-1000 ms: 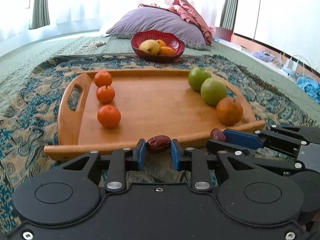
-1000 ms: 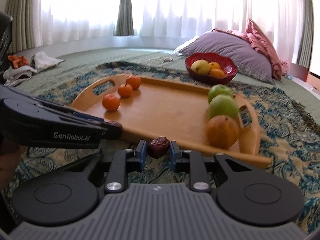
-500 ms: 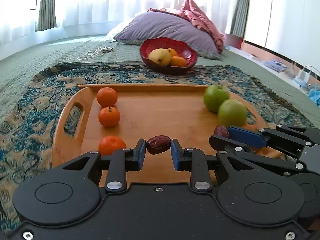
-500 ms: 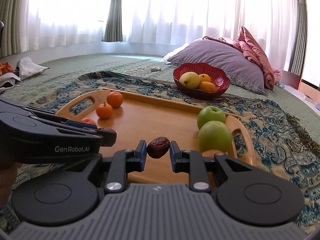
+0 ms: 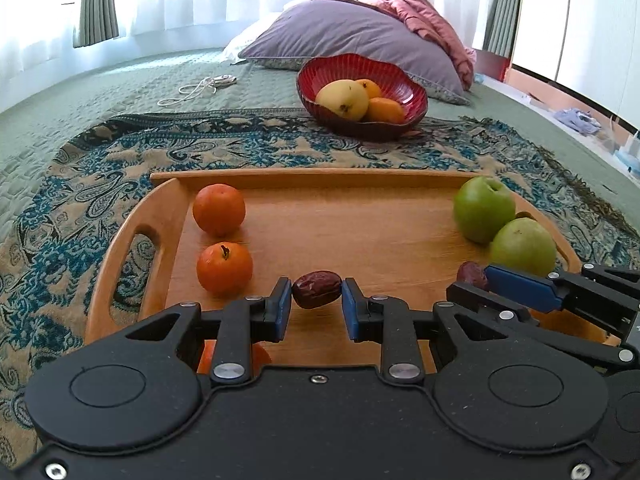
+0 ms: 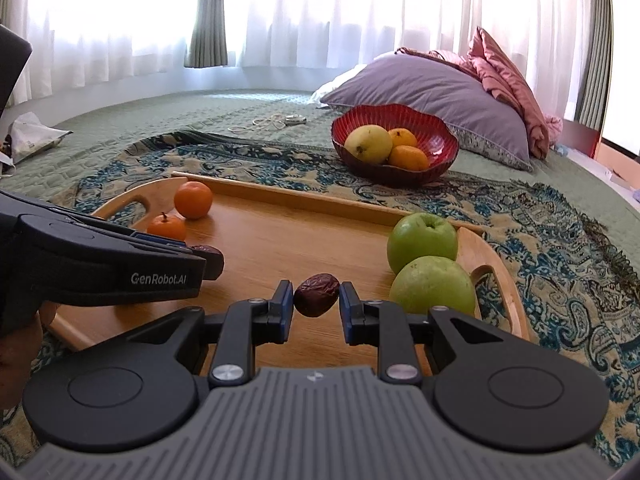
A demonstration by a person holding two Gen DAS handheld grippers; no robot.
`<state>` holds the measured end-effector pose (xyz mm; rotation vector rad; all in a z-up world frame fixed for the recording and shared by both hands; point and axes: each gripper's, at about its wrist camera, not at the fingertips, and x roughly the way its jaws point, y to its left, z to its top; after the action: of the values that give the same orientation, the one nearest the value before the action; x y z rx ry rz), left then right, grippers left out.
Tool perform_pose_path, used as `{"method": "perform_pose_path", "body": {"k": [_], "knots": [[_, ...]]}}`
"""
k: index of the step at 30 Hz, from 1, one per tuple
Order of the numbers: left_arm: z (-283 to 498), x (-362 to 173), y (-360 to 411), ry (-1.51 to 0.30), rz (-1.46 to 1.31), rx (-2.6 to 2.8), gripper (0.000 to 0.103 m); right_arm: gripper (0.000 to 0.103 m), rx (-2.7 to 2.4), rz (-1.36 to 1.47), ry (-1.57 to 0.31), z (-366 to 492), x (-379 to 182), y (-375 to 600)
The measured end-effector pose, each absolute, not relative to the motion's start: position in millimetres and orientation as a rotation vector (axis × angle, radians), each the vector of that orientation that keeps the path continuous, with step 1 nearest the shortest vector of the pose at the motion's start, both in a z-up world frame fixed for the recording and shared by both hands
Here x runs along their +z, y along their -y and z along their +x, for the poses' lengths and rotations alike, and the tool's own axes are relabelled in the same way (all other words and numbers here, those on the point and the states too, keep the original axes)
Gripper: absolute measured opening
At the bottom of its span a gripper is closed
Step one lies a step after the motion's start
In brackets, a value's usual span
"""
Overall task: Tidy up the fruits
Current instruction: 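Carry the date in the left tool while the right tool carries its date over the tray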
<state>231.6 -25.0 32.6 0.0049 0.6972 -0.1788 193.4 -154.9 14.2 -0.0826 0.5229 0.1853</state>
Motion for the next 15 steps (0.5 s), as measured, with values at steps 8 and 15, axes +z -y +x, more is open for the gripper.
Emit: {"method": "perform_pose_path", "body": {"k": [8,15], "knots": [[235.7,27.7,30.5,-0.698,0.031,-0.178,0.026,0.029,0.179,-0.084,-0.541,200.3,9.3,155.9],[236.8,27.0,31.3,-0.695,0.033,-0.176,0.026,0.029,0.172,-0.074,-0.553,203.8,5.6,157.5]]}}
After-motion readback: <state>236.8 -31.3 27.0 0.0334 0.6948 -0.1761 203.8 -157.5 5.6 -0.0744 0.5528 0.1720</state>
